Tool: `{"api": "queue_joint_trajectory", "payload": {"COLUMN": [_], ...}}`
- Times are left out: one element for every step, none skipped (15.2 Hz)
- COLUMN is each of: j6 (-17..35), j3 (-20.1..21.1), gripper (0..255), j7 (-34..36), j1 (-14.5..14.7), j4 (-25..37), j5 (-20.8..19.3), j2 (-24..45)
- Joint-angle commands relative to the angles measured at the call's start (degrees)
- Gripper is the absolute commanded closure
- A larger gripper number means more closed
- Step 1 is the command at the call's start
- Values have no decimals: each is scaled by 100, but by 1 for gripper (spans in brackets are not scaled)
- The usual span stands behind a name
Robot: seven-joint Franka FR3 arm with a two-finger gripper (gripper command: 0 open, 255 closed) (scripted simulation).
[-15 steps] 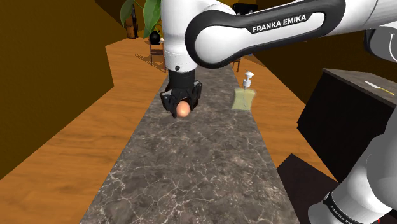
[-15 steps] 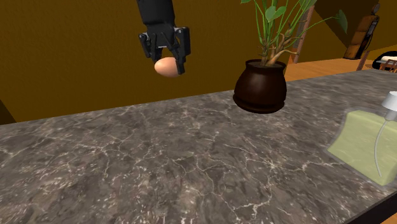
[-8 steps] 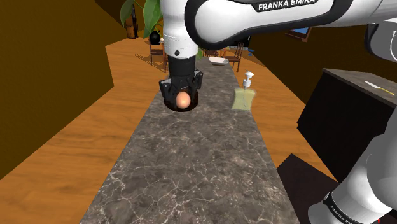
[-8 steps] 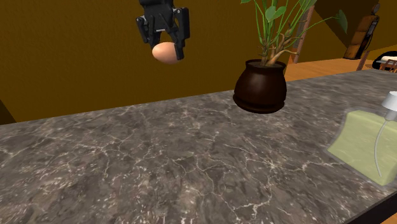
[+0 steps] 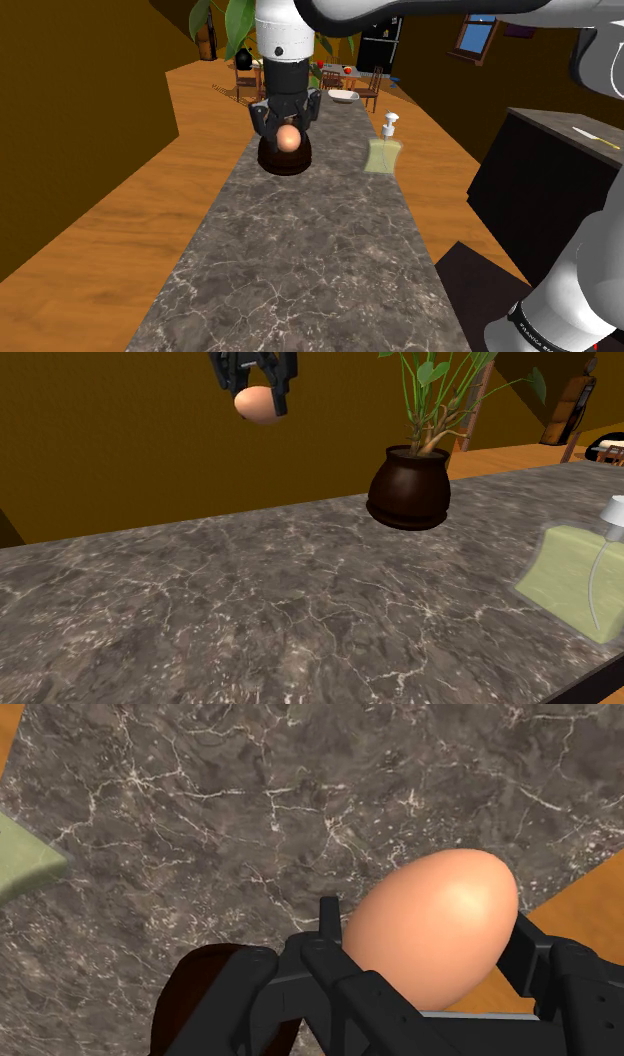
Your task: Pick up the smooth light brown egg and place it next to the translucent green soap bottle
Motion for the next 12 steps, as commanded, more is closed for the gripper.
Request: {"api": "queue_joint_trajectory", "payload": {"j6": [-162,-246,-332,-418,-506,-595,-686,-778,-872,-896,-791,-696], "j3": [4,7,10,14,17,20,24,27,31,32,-10,-54], "gripper": [255,255,255,255,255,255,255,255,255,255,255,255], "j7": [-18,-24,-29,-34,-39,-43,-47,-51,-54,-55,-197,-344], "j1": [16,29,42,56,71,88,106,126,147,153,3,-139], "j4": [184,285,389,496,607,720,837,957,1082,1115,843,590], "j5": [-12,-21,-31,-43,-57,-72,-88,-106,-126,-131,-15,95], "j2": [26,45,67,90,116,144,174,207,242,252,33,-175]}}
